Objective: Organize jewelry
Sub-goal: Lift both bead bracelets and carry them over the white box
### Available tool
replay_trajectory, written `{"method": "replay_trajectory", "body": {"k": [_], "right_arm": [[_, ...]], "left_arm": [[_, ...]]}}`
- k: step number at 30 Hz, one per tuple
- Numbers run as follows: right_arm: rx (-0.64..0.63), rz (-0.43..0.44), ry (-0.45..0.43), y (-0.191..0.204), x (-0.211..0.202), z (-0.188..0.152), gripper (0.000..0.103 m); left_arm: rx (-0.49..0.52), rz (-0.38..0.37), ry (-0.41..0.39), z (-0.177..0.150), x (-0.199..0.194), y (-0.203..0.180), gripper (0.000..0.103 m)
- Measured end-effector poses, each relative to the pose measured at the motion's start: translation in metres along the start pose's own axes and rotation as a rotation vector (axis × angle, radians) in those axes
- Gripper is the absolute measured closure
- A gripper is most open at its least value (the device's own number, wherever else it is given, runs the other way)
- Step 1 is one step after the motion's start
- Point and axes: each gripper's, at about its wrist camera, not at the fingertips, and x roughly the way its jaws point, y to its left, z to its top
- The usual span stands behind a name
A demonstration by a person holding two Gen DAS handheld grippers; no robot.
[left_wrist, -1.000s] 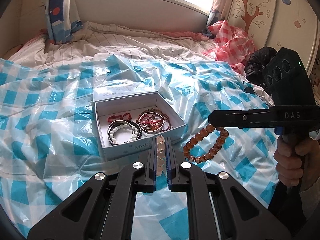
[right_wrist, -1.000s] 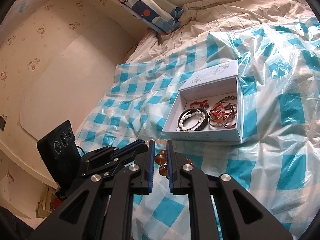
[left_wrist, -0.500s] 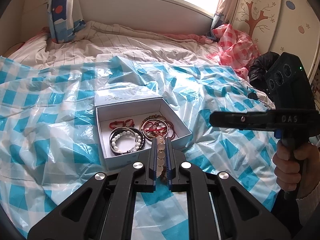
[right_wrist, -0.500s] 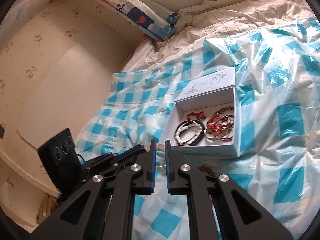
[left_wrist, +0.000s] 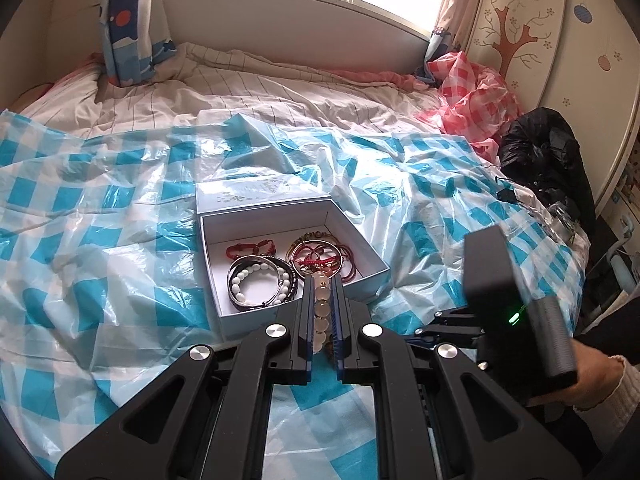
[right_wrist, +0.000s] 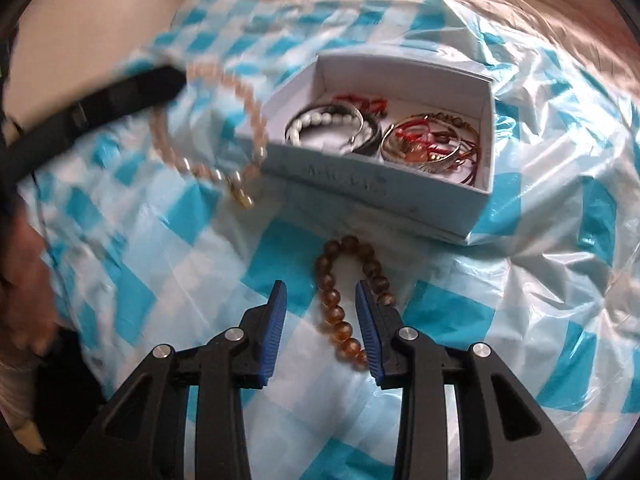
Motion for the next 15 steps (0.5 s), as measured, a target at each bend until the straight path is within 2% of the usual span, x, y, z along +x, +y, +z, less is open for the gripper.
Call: {"method": "replay_trajectory", "body": {"k": [3, 6, 7, 9, 12, 15], "right_arm": [[-0.032, -0.059, 0.028, 0.004, 0.011, -0.005, 0.069], [-0.066, -0.082, 0.056, 0.005, 0.024, -0.012, 0.08], [-0.08, -0.092, 0.056, 0.007, 0.024, -0.013, 0.09], [-0.077, -0.076, 0.048, 0.007, 0.021, -0.014, 0.09], [-0.01, 0.01, 0.02, -0.003, 0.011, -0.012, 0.09], [0.104, 0.162, -0.027, -0.021, -0.005, -0.007, 0.09]], "left_arm": [[-0.001, -0.002, -0.003, 0.0, -0.002, -0.001, 0.096], [-0.001, -0.003, -0.004, 0.0, -0.003, -0.001, 0.096], [-0.002, -0.003, -0.005, 0.0, -0.003, -0.001, 0.096], [-0.003, -0.002, -0.004, 0.0, -0.003, -0.001, 0.096], [-0.003, -0.002, -0.005, 0.001, -0.003, -0.001, 0.096], [-0.006, -0.001, -0.007, 0.001, -0.004, -0.001, 0.096]]}}
